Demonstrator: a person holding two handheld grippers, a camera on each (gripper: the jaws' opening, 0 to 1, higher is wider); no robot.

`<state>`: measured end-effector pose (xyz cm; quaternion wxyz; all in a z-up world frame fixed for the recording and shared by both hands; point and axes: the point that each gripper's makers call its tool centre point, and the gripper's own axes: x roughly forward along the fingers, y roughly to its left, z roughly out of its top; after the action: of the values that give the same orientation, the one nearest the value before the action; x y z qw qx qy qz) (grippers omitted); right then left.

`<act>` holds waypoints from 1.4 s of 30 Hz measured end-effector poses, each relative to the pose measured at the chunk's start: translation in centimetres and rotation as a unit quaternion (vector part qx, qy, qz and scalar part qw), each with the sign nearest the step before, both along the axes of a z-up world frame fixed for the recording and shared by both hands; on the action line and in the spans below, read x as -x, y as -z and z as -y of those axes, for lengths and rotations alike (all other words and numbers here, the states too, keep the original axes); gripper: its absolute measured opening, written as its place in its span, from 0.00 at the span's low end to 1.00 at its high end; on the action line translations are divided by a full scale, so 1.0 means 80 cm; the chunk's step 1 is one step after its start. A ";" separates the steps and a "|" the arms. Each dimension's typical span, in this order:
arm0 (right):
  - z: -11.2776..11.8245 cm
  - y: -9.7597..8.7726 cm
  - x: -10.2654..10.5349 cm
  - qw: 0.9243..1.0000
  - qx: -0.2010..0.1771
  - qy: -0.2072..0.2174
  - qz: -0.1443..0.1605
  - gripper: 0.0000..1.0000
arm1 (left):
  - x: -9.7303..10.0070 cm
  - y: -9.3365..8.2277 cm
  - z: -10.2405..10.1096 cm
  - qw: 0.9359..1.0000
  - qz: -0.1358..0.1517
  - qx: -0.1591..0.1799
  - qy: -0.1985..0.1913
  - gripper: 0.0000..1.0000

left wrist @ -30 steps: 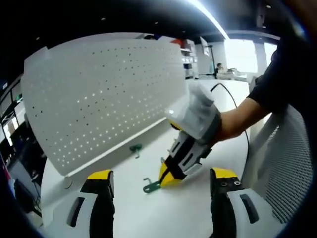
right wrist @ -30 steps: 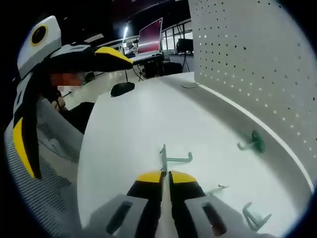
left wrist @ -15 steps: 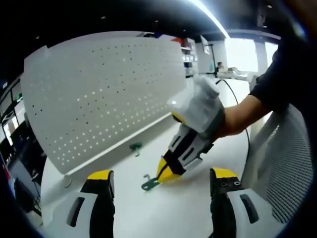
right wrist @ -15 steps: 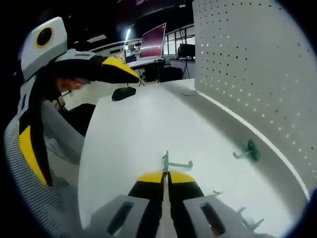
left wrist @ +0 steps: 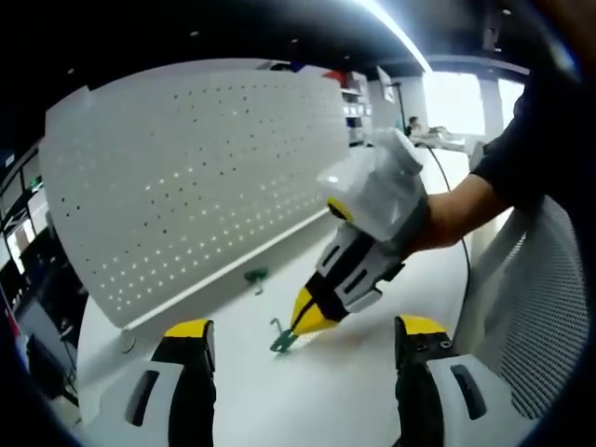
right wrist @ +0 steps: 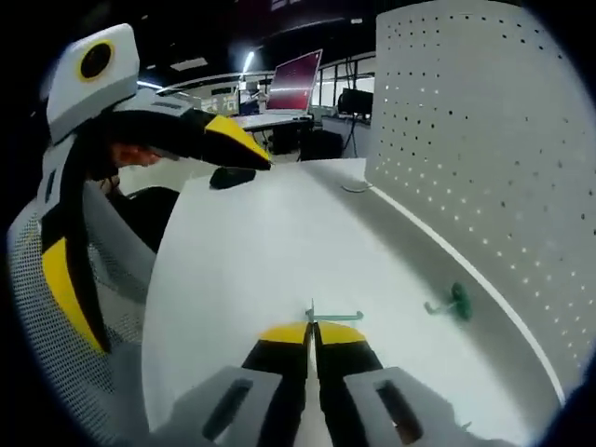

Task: Insert the hook assembly into the mounting plate slot until the hook locks in place.

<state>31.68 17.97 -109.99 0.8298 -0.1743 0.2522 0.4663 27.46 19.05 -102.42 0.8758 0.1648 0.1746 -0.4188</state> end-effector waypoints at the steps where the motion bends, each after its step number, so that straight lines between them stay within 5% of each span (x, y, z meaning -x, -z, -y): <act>1: 0.000 0.000 0.000 1.000 0.001 -0.001 0.001 0.00 | 0.000 0.000 0.000 1.000 0.000 0.001 0.000 0.80; 27: 0.010 -0.029 0.009 0.998 0.030 -0.023 0.048 0.00 | -0.006 -0.012 -0.008 1.000 0.003 0.022 -0.017 0.78; 35: 0.007 -0.041 0.015 0.997 0.030 -0.031 0.062 0.00 | -0.021 -0.027 -0.025 0.995 -0.011 0.077 -0.066 0.66; 42: 0.002 -0.052 0.023 0.995 0.035 -0.041 0.081 0.00 | -0.027 -0.024 -0.030 0.994 -0.021 0.067 -0.088 0.57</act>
<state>29.83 17.80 -105.85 0.8209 -0.2511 0.1927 0.4753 29.59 21.42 -100.54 0.9144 0.0811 0.1787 -0.3540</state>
